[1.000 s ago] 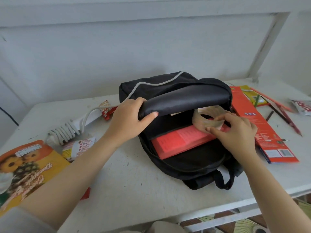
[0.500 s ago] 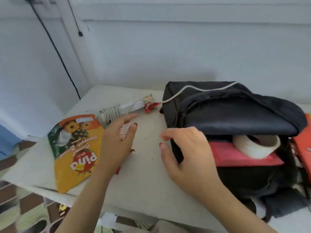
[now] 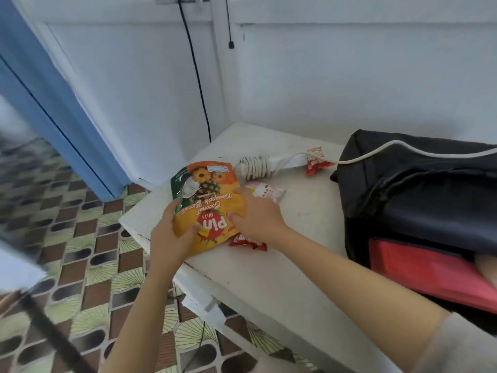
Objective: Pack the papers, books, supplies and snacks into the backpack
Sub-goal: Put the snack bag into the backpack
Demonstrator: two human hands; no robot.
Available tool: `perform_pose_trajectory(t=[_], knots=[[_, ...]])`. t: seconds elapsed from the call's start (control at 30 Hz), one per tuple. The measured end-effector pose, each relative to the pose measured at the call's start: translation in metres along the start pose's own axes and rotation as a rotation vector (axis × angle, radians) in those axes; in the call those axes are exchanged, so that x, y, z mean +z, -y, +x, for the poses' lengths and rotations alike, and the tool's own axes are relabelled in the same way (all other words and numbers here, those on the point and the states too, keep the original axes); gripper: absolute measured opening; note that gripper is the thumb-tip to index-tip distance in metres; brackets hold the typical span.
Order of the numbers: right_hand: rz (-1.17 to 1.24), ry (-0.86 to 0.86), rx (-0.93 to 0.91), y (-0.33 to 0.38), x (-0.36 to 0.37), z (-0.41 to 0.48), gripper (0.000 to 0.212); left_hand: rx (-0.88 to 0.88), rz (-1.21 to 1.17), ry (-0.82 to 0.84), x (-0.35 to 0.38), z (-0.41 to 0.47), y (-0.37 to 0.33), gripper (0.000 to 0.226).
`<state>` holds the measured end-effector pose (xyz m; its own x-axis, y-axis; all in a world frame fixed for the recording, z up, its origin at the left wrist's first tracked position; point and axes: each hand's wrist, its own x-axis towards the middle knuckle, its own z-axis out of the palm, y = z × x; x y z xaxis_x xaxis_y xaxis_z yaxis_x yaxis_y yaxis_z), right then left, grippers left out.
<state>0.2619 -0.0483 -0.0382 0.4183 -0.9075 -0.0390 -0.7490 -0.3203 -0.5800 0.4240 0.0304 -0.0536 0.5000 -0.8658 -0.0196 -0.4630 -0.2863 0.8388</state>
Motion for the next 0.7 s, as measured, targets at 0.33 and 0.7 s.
perform_pose_trajectory(t=[0.33, 0.7], knots=[[1.157, -0.113, 0.065, 0.016, -0.021, -0.012, 0.043, -0.075, -0.667, -0.097, -0.005, 0.000, -0.029, 0.038], [1.876, -0.184, 0.208, 0.057, -0.042, -0.044, 0.076, 0.295, -0.624, -0.349, -0.008, -0.023, -0.094, 0.044]])
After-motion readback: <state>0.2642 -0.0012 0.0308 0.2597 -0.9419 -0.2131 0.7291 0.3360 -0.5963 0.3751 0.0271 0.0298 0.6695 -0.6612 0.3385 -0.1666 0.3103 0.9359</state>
